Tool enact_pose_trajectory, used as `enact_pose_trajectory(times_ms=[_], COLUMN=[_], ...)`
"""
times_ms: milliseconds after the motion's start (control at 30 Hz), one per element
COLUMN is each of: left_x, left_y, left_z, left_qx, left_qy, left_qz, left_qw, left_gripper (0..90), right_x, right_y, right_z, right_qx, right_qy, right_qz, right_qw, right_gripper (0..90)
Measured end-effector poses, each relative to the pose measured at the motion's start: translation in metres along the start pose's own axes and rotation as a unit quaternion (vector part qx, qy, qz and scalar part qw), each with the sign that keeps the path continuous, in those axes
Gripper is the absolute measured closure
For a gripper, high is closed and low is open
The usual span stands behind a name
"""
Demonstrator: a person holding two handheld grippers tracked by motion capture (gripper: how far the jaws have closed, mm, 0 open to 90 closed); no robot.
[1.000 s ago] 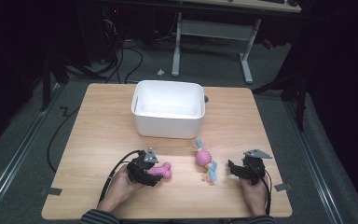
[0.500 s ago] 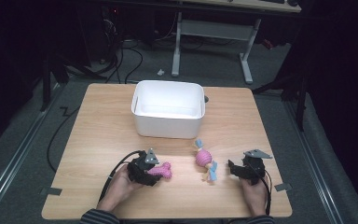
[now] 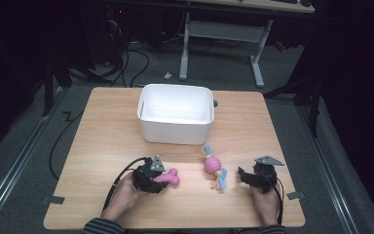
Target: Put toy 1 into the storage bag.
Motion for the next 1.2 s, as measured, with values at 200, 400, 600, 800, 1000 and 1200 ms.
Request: enact_pose_trajectory(times_ms=[200, 400, 600, 800, 1000, 1200], left_x=[0.001, 0.001, 0.001, 0.001, 0.001, 0.0], left_y=[0.0, 0.0, 0.001, 0.001, 0.004, 0.012], left_z=[0.0, 0.0, -0.001, 0.0, -0.001, -0.002], left_qx=[0.0, 0.003, 0.001, 0.001, 0.009, 0.017], left_qy=[-0.003, -0.002, -0.002, -0.002, 0.0, 0.007], left_qz=[0.001, 0.0, -0.003, -0.004, -0.006, -0.002], left_qw=[1.0, 1.0, 1.0, 1.0, 0.9999, 0.9998], left_gripper=[55.0, 56.9, 58.9, 59.5, 59.7, 59.8], right_x=[0.0, 0.0, 0.0, 0.0, 0.0, 0.0], right_y=[0.0, 0.0, 0.0, 0.0, 0.0, 0.0], right_z=[0.0, 0.0, 0.0, 0.0, 0.0, 0.0], right_qx=[0.0, 0.0, 0.0, 0.0, 0.0, 0.0], right_qy=[0.0, 0.0, 0.0, 0.0, 0.001, 0.001], right_qz=[0.0, 0.0, 0.0, 0.0, -0.001, -0.001], right_qw=[1.0, 1.0, 1.0, 1.0, 1.0, 1.0], right_gripper=[22.0, 21.9, 21.9, 21.9, 21.9, 22.0])
Point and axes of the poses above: each handheld gripper's, and its own axes: y roughly backward along the jaws, z roughly out of its underside, x roughly to its right, the point moved 3 cm from there along -y, roughly forward along the jaws, and after that the axes turned 13 degrees about y, right-handed, at the moved point
